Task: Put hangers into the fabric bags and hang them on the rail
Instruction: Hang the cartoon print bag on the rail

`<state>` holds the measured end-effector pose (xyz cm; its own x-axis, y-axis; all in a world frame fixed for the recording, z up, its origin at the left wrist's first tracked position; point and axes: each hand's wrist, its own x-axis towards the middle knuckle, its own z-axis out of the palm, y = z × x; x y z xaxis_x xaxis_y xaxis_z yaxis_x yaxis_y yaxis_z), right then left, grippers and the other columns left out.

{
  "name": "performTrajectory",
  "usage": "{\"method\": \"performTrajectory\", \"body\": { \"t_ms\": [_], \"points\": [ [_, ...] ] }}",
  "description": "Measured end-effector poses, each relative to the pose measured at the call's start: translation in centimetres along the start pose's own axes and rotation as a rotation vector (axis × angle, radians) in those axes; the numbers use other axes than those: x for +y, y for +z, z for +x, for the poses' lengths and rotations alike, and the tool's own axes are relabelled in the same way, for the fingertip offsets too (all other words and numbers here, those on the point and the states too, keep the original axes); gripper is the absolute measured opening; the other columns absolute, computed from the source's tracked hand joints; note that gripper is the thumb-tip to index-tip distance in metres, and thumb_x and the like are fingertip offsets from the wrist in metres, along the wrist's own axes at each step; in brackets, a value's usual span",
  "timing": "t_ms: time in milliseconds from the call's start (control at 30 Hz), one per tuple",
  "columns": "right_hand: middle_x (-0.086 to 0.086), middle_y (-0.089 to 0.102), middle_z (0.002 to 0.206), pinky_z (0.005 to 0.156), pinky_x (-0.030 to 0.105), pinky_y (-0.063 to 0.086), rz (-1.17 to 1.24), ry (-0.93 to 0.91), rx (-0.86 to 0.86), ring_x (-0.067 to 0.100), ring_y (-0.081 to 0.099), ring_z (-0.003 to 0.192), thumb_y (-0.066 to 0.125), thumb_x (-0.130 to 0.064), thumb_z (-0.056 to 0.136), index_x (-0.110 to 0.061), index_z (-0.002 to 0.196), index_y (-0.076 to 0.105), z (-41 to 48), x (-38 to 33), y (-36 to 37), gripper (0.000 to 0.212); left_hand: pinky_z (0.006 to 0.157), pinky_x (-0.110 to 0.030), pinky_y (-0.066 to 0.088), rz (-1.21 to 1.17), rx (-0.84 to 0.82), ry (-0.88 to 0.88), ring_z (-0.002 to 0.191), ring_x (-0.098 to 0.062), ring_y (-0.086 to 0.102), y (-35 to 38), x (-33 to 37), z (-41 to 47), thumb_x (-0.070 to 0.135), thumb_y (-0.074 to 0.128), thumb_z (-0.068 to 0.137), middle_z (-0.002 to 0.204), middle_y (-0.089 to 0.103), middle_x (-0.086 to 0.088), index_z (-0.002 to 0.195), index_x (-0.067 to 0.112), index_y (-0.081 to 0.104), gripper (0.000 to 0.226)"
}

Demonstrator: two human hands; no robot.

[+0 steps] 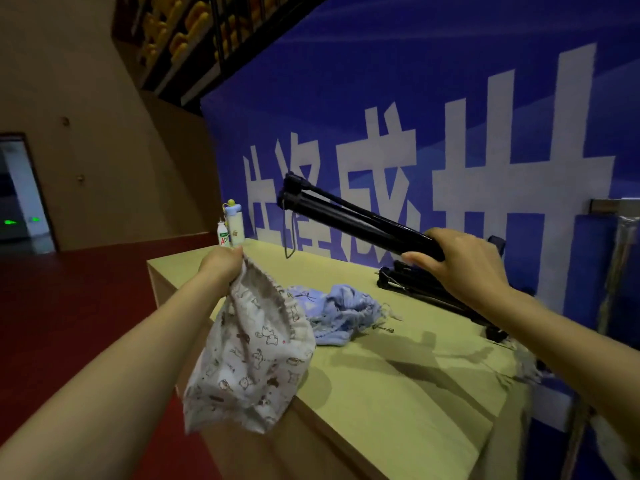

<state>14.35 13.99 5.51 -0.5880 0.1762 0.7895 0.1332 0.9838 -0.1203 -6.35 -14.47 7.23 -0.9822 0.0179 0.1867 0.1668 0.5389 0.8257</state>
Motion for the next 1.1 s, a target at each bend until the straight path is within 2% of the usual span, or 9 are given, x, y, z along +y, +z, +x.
{"method": "performTrajectory", "body": {
  "t_ms": [67,200,300,433,567,633,833,1000,1100],
  "points": [
    [0.002,0.07,0.095,0.065,0.029,0.052,0.06,-0.089,-0.035,0.016,0.063,0.077,0.05,-0.06,0.08,-0.016,0.113,0.062,0.0,-0.7,-0.5,0.057,0.089,-0.04,0.049,-0.026,0.036,-0.017,0.109,-0.041,0.059,-0.9,0.1,0.1,0.035,0.039,0.098,0.117,0.061,-0.026,0.116,-0.006,0.059,0.048],
    [-0.004,0.068,0.098,0.072,0.029,0.053,0.02,-0.273,-0.171,0.013,0.063,0.082,0.044,-0.065,0.079,-0.021,0.112,0.06,-0.1,-2.3,-0.4,0.057,0.057,-0.03,0.04,-0.294,-0.048,-0.022,0.062,-0.028,0.051,-1.9,0.3,0.5,0.016,0.046,0.096,0.079,0.056,-0.019,0.092,-0.003,0.06,0.024],
    [-0.006,0.067,0.098,0.075,0.032,0.054,-0.102,-0.368,-0.251,0.013,0.063,0.085,0.045,-0.067,0.08,-0.024,0.109,0.06,-0.2,-3.0,0.7,0.055,0.064,-0.032,0.045,-0.338,-0.066,0.014,0.071,-0.026,0.055,-2.4,0.4,0.4,0.027,0.049,0.096,0.083,0.059,-0.015,0.097,-0.005,0.062,0.034],
    [-0.005,0.065,0.095,0.072,0.032,0.054,-0.181,-0.388,-0.308,0.015,0.062,0.081,0.046,-0.066,0.083,-0.023,0.106,0.059,-0.1,-4.2,2.1,0.051,0.066,-0.03,0.04,-0.017,-0.061,0.198,0.069,-0.024,0.051,-2.2,0.9,-0.8,0.037,0.049,0.094,0.076,0.061,-0.016,0.085,-0.001,0.067,0.044],
    [-0.002,0.063,0.09,0.059,0.029,0.044,-0.26,-0.457,-0.286,0.019,0.061,0.075,0.049,-0.063,0.085,-0.018,0.099,0.059,0.7,-6.8,2.1,0.048,0.054,-0.027,0.028,0.208,-0.194,0.368,0.052,-0.018,0.034,0.0,3.1,-4.4,0.036,0.045,0.097,0.054,0.035,-0.004,0.055,0.013,0.042,0.048],
    [-0.001,0.063,0.088,0.057,0.029,0.042,-0.279,-0.505,-0.241,0.02,0.06,0.073,0.052,-0.059,0.085,-0.018,0.099,0.061,1.2,-8.0,2.1,0.044,0.05,-0.026,0.024,0.227,-0.262,0.444,0.049,-0.017,0.027,1.4,4.0,-5.8,0.035,0.044,0.097,0.051,0.027,-0.003,0.051,0.016,0.032,0.052],
    [0.001,0.063,0.085,0.061,0.031,0.035,-0.305,-0.603,-0.142,0.021,0.049,0.066,0.053,-0.048,0.089,-0.016,0.096,0.063,2.1,-10.1,1.1,0.034,0.061,-0.03,0.035,0.453,-0.165,0.501,0.061,-0.022,0.044,3.6,4.9,-7.7,0.041,0.039,0.097,0.055,0.044,-0.004,0.054,0.015,0.046,0.05],
    [-0.005,0.059,0.055,0.058,0.029,0.034,-0.362,-0.683,-0.062,0.017,0.042,0.054,0.064,-0.054,0.077,-0.02,0.063,0.063,3.2,-10.6,0.7,0.036,0.056,-0.031,0.027,0.15,-0.25,0.498,0.063,-0.022,0.04,4.4,3.4,-7.9,0.029,0.034,0.099,0.06,0.045,-0.003,0.054,0.016,0.04,0.048],
    [-0.005,0.067,0.065,0.077,0.035,0.042,-0.337,-0.699,-0.046,0.02,0.056,0.071,0.066,-0.055,0.075,-0.021,0.071,0.067,3.5,-11.3,0.6,0.034,0.055,-0.031,0.029,-0.01,-0.216,0.372,0.064,-0.022,0.04,4.9,3.1,-7.5,0.021,0.039,0.096,0.06,0.045,-0.001,0.056,0.019,0.042,0.041]
  ]
}}
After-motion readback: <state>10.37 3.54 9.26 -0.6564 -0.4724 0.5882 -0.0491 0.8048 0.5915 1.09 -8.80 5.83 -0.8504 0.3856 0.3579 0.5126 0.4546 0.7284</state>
